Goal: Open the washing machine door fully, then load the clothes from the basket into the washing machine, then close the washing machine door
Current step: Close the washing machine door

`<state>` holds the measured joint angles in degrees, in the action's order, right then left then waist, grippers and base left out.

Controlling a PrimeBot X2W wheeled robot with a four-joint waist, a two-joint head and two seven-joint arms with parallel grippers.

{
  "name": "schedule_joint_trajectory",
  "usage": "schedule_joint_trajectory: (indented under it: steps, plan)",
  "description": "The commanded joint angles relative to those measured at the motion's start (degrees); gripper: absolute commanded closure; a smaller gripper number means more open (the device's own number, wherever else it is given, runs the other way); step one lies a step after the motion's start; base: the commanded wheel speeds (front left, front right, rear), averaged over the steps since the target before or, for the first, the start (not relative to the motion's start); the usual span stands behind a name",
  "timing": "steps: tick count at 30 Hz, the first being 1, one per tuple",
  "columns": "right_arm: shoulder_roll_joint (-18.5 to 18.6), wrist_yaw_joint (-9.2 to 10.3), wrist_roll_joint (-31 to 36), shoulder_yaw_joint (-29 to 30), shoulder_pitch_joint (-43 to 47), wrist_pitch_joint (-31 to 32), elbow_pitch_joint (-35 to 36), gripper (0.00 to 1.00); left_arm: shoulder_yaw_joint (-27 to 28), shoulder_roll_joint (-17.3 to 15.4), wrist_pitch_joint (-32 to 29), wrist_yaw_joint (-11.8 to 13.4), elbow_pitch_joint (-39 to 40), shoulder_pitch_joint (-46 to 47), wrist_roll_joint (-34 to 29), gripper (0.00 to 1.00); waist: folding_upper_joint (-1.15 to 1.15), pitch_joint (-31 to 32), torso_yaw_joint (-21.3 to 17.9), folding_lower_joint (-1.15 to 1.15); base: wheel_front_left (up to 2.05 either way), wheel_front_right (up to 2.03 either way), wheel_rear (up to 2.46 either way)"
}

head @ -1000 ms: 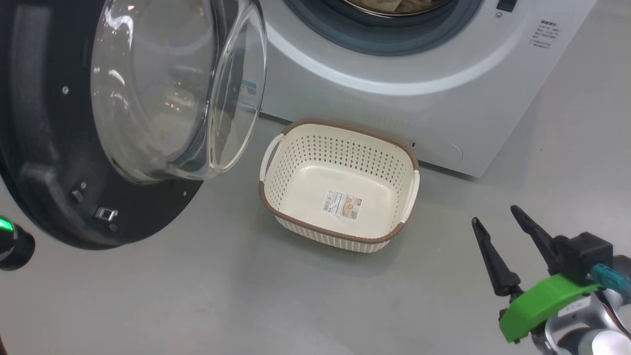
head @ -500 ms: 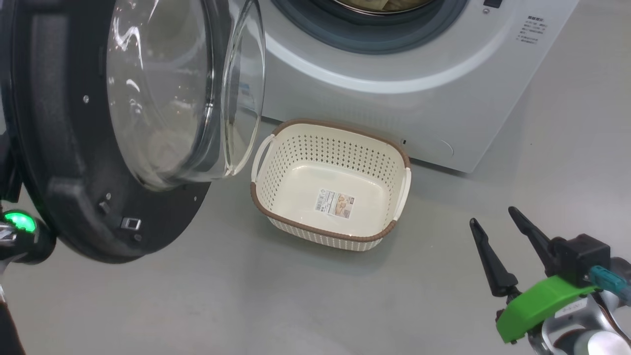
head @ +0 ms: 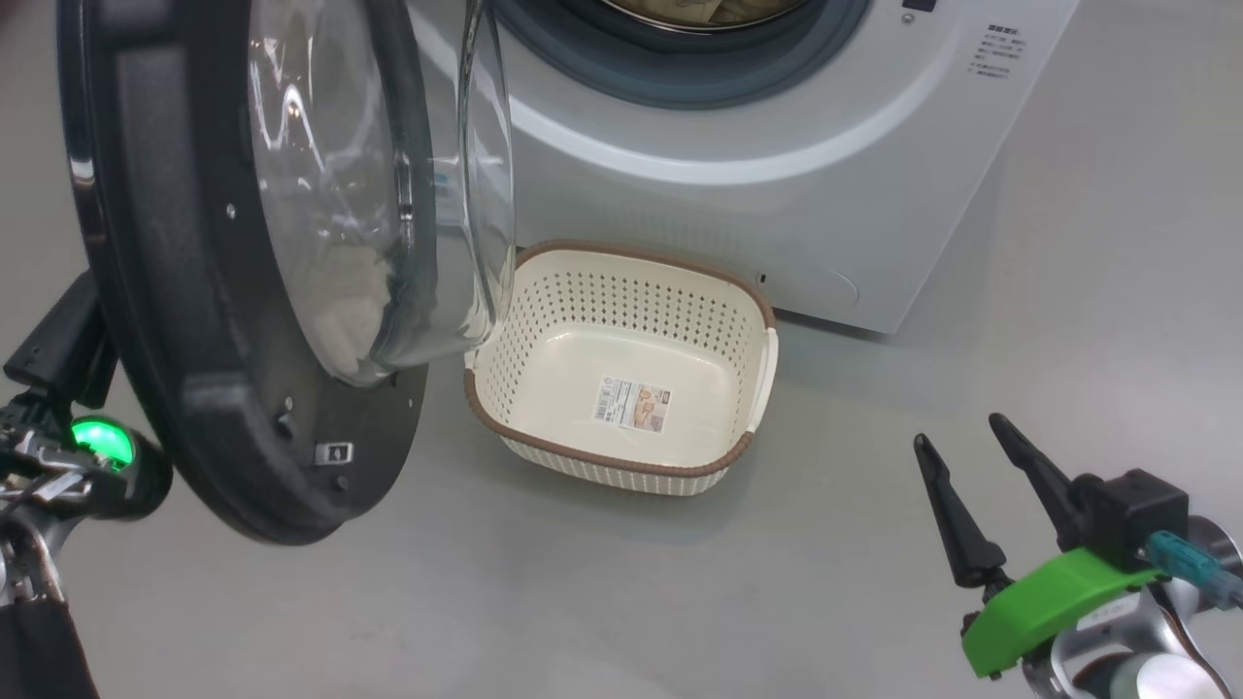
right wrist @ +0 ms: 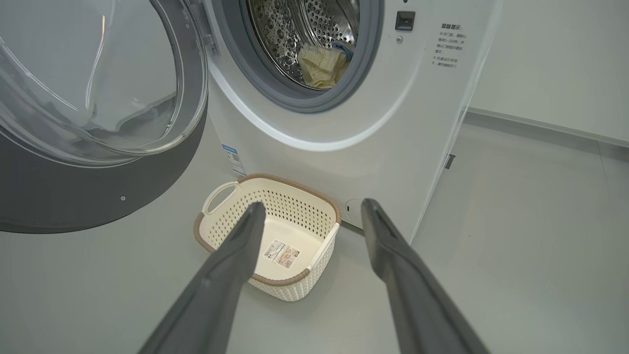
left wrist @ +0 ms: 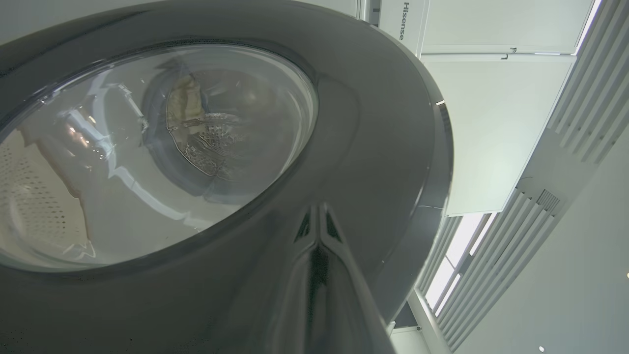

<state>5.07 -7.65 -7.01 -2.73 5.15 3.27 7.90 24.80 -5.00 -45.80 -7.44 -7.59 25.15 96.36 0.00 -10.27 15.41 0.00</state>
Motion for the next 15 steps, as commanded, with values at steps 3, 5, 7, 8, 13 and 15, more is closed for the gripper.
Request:
schedule_joint_trajectory:
  steps: [3,5,7,8,13,15]
  plan:
    - [-0.2,0.16,-0.5,-1.2,-2.7,-1.2,1.3,0.0,-0.1,-0.5,-1.7,0.0,3.7,0.3,-0.6,1.0,0.0,0.0,-1.1,0.0,0.0,0.0,0.0]
    - [-0.4,0.16,-0.6,-1.4,-2.8,-1.5,0.9,0.0,-0.3,0.1,-1.8,0.0,4.2,0.3,-0.4,1.0,0.0,0.0,-1.9,0.0,0.0,0.0,0.0]
    - [-0.6,0.16,-0.6,-1.3,-2.9,-1.8,0.5,0.0,-0.6,0.5,-1.9,0.0,4.5,0.4,-0.4,1.0,0.0,0.0,-2.6,0.0,0.0,0.0,0.0]
    - [-0.7,0.16,-0.6,-1.3,-3.0,-2.0,0.3,0.0,-0.9,0.6,-1.9,0.0,4.6,0.4,-0.4,1.0,0.0,0.0,-3.0,0.0,0.0,0.0,0.0]
    - [-1.2,0.16,-0.8,-1.5,-3.2,-2.9,-0.6,0.0,-2.3,1.3,-1.4,0.0,4.5,0.6,-1.1,1.0,0.0,0.2,-5.1,0.0,0.0,0.0,0.0]
    - [-1.3,0.16,-0.8,-1.4,-3.3,-3.2,-1.0,0.0,-3.0,1.5,-1.0,0.0,4.2,0.9,-1.4,1.0,0.0,0.2,-5.9,0.0,0.0,0.0,0.0]
